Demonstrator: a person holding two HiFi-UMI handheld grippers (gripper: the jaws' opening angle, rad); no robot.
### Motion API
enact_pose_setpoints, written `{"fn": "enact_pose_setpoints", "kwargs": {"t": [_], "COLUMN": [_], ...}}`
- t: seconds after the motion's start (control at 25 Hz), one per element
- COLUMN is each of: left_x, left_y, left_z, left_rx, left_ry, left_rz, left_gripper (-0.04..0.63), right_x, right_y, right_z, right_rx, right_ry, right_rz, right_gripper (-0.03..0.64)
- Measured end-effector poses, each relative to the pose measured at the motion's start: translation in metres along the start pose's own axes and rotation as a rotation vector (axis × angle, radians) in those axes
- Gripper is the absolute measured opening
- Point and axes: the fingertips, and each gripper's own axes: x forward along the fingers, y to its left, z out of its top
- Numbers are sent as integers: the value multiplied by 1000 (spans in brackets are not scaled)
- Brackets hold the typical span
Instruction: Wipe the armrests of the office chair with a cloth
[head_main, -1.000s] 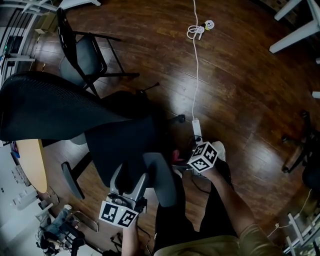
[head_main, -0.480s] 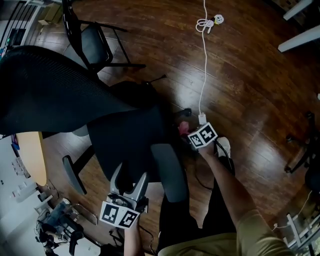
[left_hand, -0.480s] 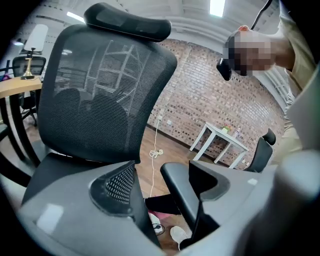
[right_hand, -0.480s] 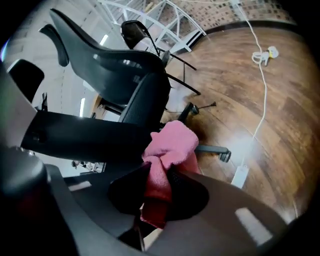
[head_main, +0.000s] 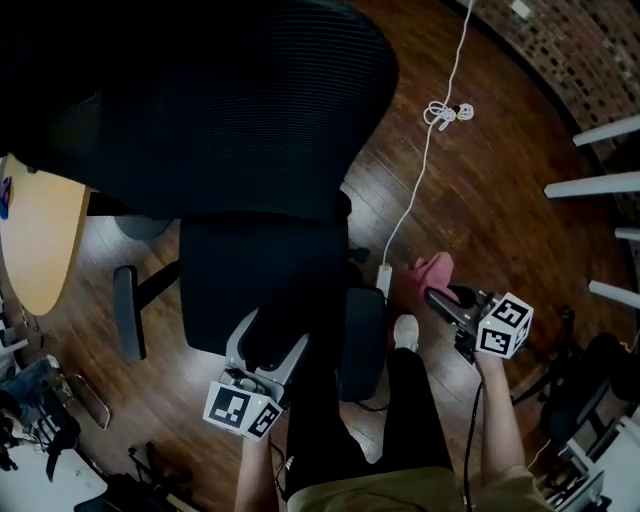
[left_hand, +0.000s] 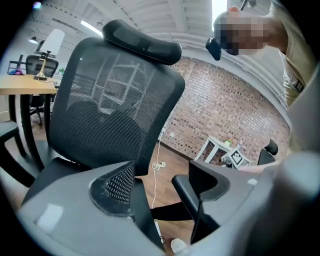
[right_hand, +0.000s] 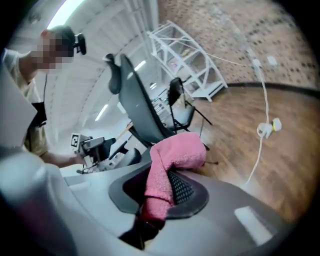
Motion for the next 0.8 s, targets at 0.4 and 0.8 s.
{"fn": "enact_pose_setpoints", "kwargs": {"t": [0.4, 0.8], "left_x": [-64, -123], "left_y": [33, 71], "left_z": [-18, -50], "left_rx": [-142, -229], "left_ry": [-138, -208], "left_rz": [24, 100], "left_gripper": [333, 333], "right_x": [115, 187], "right_y": [159, 134], "right_z": [78, -85], "right_rx": [-514, -586], "right_ry": [569, 1675], "right_rz": [486, 785], "right_gripper": [60, 60]}}
